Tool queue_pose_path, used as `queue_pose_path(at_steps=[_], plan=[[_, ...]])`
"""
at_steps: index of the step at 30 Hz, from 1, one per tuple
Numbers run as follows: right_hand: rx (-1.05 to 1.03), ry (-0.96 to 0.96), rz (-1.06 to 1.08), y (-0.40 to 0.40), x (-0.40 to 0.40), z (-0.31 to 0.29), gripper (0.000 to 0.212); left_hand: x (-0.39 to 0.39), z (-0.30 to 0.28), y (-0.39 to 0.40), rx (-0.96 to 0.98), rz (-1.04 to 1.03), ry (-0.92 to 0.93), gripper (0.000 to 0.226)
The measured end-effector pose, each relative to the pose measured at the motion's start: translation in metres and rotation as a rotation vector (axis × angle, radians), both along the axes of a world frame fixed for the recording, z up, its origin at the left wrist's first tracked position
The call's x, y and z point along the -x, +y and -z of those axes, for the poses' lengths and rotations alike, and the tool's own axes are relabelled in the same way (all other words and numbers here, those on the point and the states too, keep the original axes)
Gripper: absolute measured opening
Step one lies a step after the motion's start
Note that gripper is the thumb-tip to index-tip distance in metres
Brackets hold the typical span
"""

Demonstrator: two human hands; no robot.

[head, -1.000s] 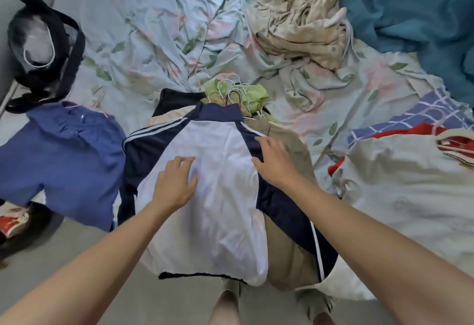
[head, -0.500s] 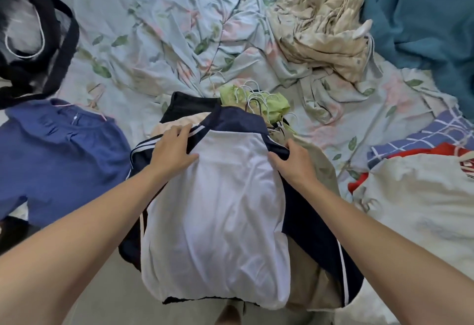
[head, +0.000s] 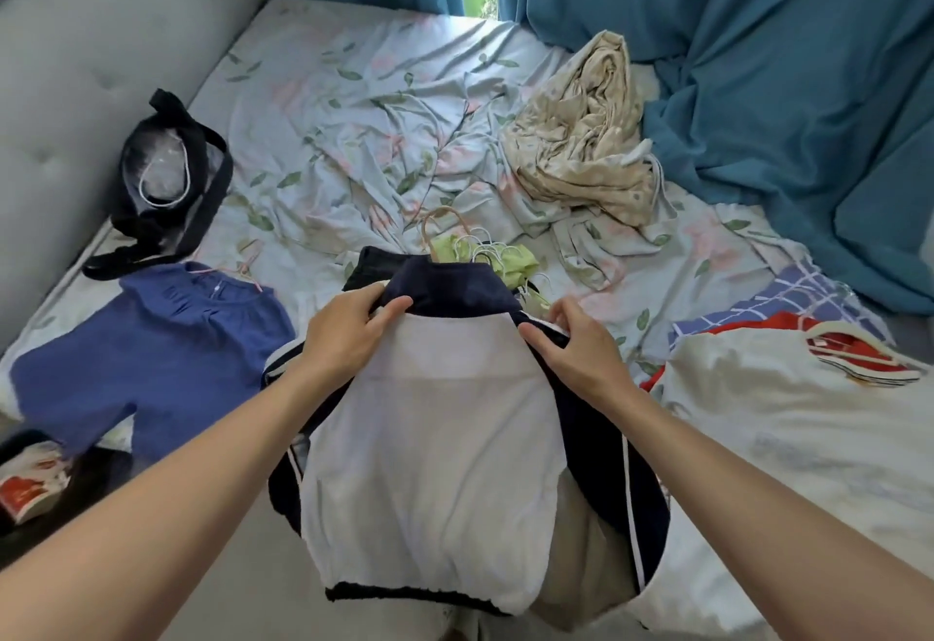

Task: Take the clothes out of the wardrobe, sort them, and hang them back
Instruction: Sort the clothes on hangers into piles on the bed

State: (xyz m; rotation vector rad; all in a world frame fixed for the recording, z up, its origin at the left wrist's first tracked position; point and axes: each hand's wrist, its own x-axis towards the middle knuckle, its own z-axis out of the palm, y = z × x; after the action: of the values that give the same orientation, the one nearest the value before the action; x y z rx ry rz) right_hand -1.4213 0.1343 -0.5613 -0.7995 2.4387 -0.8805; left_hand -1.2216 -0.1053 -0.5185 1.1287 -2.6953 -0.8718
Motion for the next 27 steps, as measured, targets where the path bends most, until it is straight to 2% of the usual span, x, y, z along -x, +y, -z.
queue_pose_path(at_steps=[3,11,15,20,24,27], plan=[[0.038,0.022,-0.103,0.028,-0.022,-0.053,0.048,-0.033,-0.048,0.048,0.023,0.003,0.002,0.032],[0.176,0.049,-0.25,0.152,-0.118,-0.182,0.038,-0.142,-0.181,0.229,0.117,-0.09,0.094,0.045],[0.2,0.046,-0.24,0.216,-0.145,-0.229,0.032,-0.163,-0.231,0.292,0.049,-0.072,0.153,0.05],[0.178,0.124,-0.213,0.277,-0.162,-0.268,0.023,-0.17,-0.263,0.341,-0.118,0.012,0.258,0.046],[0.187,0.2,-0.17,0.3,-0.179,-0.286,0.037,-0.173,-0.264,0.371,-0.16,-0.009,0.307,0.043],[0.235,0.195,-0.171,0.302,-0.201,-0.304,0.037,-0.183,-0.26,0.382,-0.216,0.001,0.317,0.036]])
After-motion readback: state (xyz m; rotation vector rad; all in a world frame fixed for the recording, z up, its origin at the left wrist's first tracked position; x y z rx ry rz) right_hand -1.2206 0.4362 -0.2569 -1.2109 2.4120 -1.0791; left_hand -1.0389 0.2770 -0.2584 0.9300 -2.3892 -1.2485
